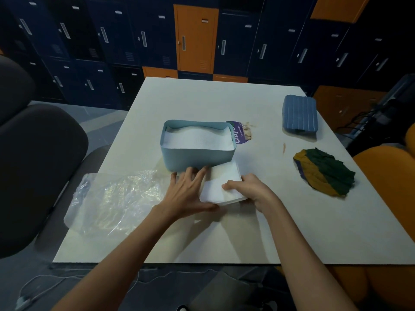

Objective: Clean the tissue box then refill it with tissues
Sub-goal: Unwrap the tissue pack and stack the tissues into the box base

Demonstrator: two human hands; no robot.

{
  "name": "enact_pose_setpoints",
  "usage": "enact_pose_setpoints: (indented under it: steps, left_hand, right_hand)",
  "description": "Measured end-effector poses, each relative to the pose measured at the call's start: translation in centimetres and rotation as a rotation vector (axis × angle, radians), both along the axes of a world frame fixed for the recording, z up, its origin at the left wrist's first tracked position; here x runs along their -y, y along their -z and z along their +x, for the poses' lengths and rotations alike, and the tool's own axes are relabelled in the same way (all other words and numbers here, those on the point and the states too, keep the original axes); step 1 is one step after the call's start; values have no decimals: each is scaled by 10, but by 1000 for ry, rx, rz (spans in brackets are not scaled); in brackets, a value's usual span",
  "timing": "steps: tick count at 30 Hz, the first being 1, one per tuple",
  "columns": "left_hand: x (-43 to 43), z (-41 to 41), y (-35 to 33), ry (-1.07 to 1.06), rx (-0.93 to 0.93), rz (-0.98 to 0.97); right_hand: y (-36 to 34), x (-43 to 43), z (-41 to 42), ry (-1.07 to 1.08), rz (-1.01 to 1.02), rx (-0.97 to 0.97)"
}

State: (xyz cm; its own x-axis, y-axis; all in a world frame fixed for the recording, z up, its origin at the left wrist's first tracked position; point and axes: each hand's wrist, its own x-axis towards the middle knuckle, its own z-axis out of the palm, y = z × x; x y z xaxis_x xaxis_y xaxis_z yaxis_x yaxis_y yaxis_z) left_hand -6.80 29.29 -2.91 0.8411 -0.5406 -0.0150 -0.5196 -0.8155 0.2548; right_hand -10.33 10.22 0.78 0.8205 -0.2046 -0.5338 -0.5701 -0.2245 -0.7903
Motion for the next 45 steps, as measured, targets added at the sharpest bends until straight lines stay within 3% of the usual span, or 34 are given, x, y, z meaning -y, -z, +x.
enact_pose_setpoints:
  steps: [6, 12, 16, 21, 26, 30, 32, 36, 42, 45]
  left_hand:
    - [5, 0, -6, -1, -80, -162]
    - [9, 12, -45, 22, -282, -547]
    - [14, 20, -64, -18, -485, -627]
    - [14, 12, -64, -60, -788, -739]
    - [-1, 2, -58, -96, -935, -908]
    - [-12, 1, -58, -115, -979, -1012]
    - [-13, 0, -58, -154, -1006, -1042]
    - [-14, -7, -52, -213, -1029, -1097]
    - [-19, -19, -41, -243, -1040, -1157]
    - [-16, -22, -37, -257, -1073, -1184]
  right_hand:
    - [-17, 9, -2, -26, 117, 132]
    - [-59, 31, -6, -133, 54, 352]
    - [-77, 43, -6, -180, 128, 407]
    - [-68, 52, -2, -14, 198, 404]
    - [-18, 64, -2, 287, -174, 207]
    - [28, 51, 1, 100, -616, -37]
    - [34, 40, 2, 103, -718, -65]
    - [35, 33, 8, 151, -633, -31]
    - [-6, 48, -1, 296, -167, 237]
    - [-45, 56, -11, 219, -228, 396]
